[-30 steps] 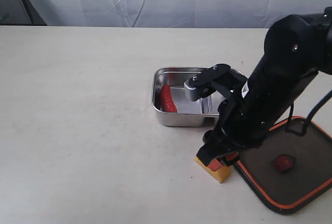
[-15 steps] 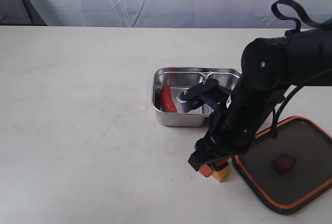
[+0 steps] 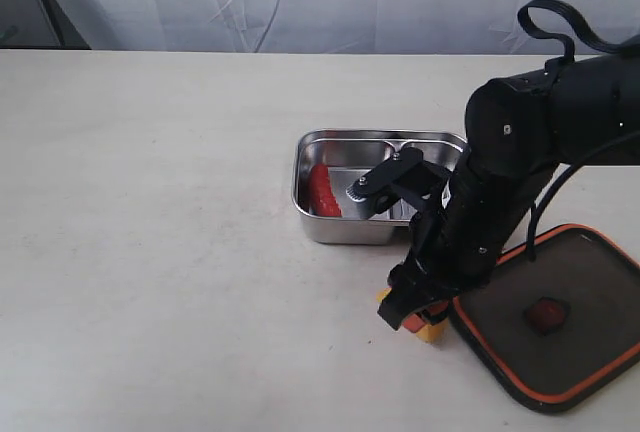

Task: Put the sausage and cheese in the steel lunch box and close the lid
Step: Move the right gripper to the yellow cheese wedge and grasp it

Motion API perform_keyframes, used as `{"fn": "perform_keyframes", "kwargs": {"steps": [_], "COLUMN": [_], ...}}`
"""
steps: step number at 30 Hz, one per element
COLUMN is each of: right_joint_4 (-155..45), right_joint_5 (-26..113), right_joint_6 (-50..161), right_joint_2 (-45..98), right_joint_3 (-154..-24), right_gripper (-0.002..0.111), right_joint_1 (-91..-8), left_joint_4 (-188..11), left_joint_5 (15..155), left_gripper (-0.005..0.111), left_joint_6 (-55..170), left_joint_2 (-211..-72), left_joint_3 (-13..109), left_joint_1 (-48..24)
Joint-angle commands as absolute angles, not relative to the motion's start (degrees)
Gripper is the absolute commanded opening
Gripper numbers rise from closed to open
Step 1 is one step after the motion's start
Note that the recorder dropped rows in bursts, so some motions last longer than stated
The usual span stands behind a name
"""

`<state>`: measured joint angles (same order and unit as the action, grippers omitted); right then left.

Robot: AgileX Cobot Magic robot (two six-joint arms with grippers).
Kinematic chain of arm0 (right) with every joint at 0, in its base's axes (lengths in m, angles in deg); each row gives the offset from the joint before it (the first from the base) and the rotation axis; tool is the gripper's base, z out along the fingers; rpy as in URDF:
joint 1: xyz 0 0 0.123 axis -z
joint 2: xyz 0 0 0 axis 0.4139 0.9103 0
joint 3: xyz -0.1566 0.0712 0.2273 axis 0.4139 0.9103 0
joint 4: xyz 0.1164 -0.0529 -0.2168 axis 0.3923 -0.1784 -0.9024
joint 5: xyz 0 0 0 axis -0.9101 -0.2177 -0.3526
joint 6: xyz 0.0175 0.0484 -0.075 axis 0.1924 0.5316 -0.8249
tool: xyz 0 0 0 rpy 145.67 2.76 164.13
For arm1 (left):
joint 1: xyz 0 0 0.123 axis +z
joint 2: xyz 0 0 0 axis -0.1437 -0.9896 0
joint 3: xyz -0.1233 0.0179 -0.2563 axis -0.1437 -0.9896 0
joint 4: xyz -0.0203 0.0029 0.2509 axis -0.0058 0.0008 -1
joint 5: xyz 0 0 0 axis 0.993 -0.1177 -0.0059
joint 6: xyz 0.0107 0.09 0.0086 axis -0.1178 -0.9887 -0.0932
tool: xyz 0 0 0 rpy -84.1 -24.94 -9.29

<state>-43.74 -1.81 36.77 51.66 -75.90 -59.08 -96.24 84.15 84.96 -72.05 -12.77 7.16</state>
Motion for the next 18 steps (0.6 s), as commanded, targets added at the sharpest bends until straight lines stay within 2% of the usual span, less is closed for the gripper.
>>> {"fn": "perform_keyframes", "kwargs": {"steps": [1,18], "right_joint_4": [-44.2,-48.4], "right_joint_5": [-1.0,-0.6], "right_joint_6": [37.0,37.1], "right_joint_2": [52.0,51.8], "right_joint_3": [-75.8,-78.0], "right_gripper": [0.058,0.058], "right_joint_1": [-58.9,-58.9], "left_joint_4": [-96.4,-96.4], "left_joint_5": [83.8,83.8], "left_gripper": [0.000,0.000], "left_joint_6": [85.0,85.0], "left_joint_2": [-71.9,-71.9], "left_joint_3": [-12.8,-12.8], "left_joint_1": [6.8,6.8]}}
